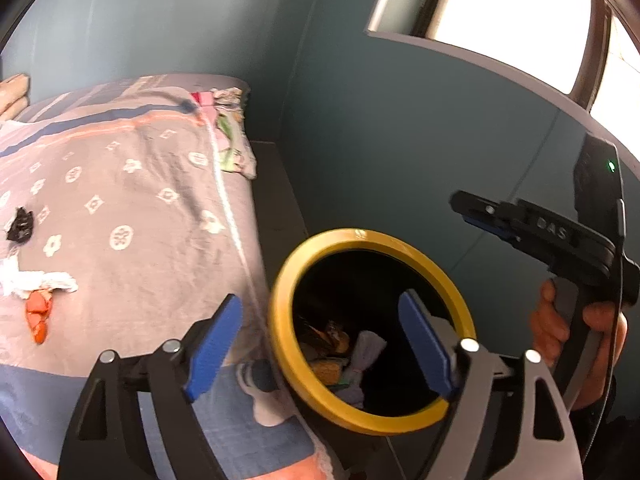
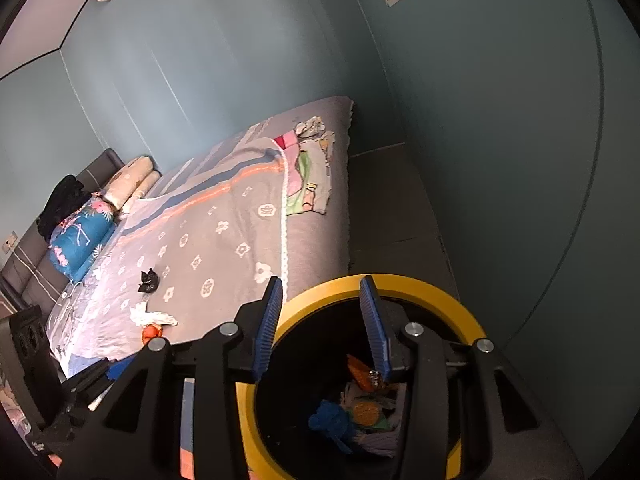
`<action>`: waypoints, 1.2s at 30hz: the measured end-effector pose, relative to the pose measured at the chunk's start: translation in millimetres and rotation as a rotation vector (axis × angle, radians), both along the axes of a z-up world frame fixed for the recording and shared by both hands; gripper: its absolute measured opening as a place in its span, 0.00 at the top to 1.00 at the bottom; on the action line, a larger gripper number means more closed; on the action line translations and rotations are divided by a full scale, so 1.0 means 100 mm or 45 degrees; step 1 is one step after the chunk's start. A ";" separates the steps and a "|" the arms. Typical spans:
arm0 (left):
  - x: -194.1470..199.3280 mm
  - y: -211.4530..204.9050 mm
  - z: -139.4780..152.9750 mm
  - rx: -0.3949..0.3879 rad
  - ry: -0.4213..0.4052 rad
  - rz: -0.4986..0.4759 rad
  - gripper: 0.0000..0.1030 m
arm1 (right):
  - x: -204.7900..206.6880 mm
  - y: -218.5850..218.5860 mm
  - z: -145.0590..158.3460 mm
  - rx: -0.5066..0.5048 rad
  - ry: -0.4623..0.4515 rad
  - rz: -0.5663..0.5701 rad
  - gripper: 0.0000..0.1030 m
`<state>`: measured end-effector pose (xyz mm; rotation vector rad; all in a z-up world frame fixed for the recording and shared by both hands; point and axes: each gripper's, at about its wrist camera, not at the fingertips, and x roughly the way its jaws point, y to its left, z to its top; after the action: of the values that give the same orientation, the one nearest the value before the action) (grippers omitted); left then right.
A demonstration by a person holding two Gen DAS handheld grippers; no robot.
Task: Collect trash
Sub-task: 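Carry the blue glove and orange peel to the bin and open both grippers, then move both tools back over the bed toward the white tissue and orange peel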
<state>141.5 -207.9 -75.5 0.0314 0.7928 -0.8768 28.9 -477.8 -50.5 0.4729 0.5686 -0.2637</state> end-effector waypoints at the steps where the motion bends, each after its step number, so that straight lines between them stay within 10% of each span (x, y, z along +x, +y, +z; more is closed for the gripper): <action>1: 0.03 0.03 0.01 -0.003 -0.001 0.013 0.21 | 0.01 0.02 0.00 -0.004 -0.003 0.006 0.57; 19: 0.60 1.06 -0.10 0.016 -0.007 0.316 0.18 | 0.71 0.90 0.21 -0.144 -0.017 0.283 0.26; 36: 1.59 2.36 -0.46 0.103 0.054 0.692 0.18 | 1.88 1.98 -0.13 -0.232 0.021 0.611 0.25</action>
<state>300.2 28.5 -121.9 -0.1271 0.8225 -0.3314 216.6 -279.9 -63.7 0.1488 0.6501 0.1389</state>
